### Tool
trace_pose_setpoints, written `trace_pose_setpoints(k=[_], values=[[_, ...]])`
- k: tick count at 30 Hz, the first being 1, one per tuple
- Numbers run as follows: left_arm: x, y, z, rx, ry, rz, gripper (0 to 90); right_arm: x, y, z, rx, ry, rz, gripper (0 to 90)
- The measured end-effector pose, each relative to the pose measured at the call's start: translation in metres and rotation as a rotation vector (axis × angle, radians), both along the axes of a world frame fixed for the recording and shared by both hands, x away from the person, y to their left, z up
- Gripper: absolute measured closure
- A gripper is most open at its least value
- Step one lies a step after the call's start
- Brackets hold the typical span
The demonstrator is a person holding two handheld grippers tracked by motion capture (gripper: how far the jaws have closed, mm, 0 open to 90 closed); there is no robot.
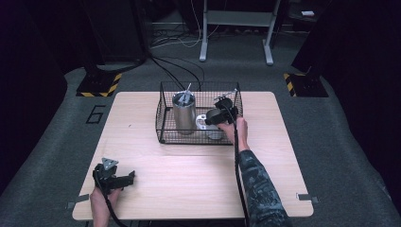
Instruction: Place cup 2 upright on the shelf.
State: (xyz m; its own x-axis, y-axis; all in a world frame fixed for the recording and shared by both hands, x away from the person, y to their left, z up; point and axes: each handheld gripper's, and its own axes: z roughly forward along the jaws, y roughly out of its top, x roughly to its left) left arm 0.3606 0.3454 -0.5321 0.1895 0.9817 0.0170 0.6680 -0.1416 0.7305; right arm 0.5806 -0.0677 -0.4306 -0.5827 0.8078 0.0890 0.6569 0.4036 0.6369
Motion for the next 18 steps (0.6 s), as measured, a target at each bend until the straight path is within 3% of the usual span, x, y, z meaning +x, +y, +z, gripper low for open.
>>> trace_pose_setpoints(k=[4,9,18], values=[[0.000,0.000,0.000,0.001,-0.001,0.000,1.6,-0.001,0.000,-0.001,0.010,0.010,-0.011,4.9],[0.000,0.000,0.000,0.002,-0.001,0.000,1.6,-0.002,0.004,0.001,-0.022,0.025,0.005,2.7],[0.000,0.000,0.000,0.004,-0.002,0.000,1.6,-0.007,-0.001,0.016,-0.016,-0.029,0.019,0.0]])
